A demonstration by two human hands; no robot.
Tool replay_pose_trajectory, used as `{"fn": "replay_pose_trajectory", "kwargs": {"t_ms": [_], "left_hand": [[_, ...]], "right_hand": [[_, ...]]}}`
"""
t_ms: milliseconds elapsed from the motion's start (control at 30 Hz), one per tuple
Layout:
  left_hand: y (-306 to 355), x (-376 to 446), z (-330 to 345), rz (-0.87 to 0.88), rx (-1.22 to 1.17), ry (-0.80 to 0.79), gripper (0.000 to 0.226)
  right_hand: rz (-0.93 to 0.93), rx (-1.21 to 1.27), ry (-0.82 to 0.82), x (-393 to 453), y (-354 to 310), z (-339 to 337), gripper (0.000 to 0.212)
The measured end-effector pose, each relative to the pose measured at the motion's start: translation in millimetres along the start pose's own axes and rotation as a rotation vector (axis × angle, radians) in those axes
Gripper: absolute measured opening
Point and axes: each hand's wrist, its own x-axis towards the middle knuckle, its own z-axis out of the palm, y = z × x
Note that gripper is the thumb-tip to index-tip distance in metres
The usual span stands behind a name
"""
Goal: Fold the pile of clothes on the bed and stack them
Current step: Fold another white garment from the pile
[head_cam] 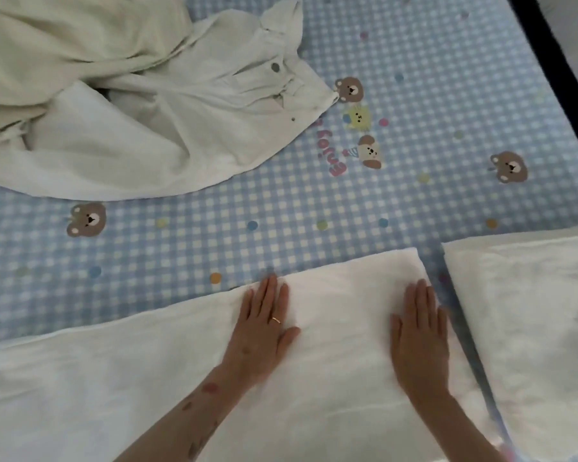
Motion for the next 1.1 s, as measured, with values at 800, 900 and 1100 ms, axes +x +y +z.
{"fn": "replay_pose_trajectory", "kwargs": {"t_ms": [800,900,1100], "left_hand": [[-446,-499,-63,-1.377,-0.454,-0.031,0.076],[-460,-503,-69,-1.33,-0.855,-0.012,0.054],[-437,-491,-103,-1.329,-1.222,0.313,0.022]], "right_hand": [[-0.917,0.148,-0.313,-243,-507,19,0.047],[-0.902,0.113,-0.485,-260,-542,26,0.063],[-0.637,0.407,-0.765,-293,-597,7,0.072]]}}
